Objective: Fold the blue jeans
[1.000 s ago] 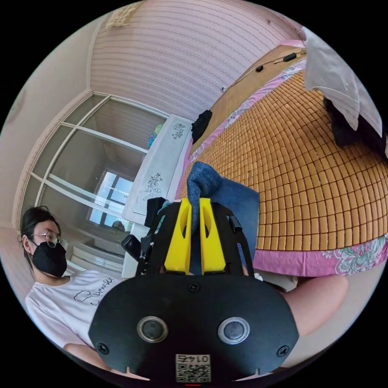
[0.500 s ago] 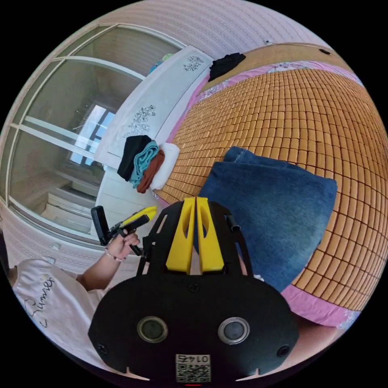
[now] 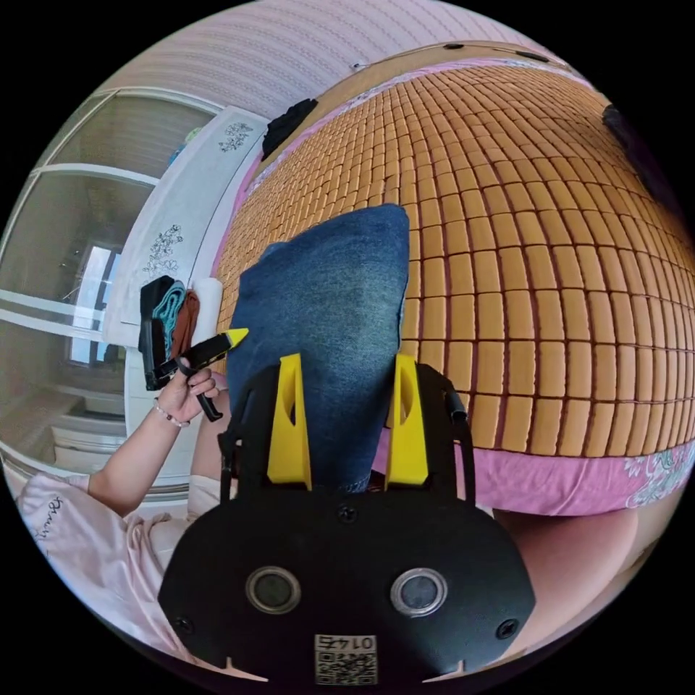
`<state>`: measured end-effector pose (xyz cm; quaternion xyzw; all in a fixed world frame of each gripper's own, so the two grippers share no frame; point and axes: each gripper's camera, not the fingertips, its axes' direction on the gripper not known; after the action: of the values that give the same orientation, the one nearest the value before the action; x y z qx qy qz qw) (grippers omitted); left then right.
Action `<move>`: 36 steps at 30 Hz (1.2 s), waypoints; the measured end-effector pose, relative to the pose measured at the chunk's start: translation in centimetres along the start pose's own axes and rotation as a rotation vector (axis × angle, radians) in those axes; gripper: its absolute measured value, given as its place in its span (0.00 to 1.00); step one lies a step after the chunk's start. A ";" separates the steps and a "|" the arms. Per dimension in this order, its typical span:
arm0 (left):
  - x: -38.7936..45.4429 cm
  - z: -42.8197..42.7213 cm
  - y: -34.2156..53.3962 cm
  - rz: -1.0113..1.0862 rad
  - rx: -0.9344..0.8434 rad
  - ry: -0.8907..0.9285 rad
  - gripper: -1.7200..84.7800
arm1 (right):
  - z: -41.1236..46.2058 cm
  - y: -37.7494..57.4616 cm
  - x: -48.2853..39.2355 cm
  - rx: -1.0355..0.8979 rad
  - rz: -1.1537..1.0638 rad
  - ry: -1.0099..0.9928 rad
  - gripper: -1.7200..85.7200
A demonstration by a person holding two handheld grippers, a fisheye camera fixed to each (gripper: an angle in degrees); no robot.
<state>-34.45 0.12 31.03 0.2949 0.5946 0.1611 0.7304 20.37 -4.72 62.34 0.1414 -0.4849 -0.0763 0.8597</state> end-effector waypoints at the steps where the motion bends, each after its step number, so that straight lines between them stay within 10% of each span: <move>1: 0.2 -0.2 0.0 0.011 -0.003 -0.018 0.24 | 0.2 0.0 0.0 0.001 0.013 -0.008 0.19; 7: -0.3 -2.9 0.6 0.003 -0.003 0.013 0.19 | 2.1 0.0 -0.5 -0.055 0.087 -0.179 0.12; 25: -4.9 -19.8 13.5 -0.309 0.546 0.223 0.07 | 5.8 6.8 -50.9 -0.007 -1.368 0.208 0.07; 36: -7.0 -47.1 26.7 -0.336 1.106 -0.223 0.08 | 8.0 -1.8 -73.5 0.085 -1.441 -0.235 0.08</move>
<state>-78.48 27.93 47.46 0.5489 0.5484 -0.3232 0.5418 -24.54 11.92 5.99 0.4493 -0.3631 -0.6189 0.5323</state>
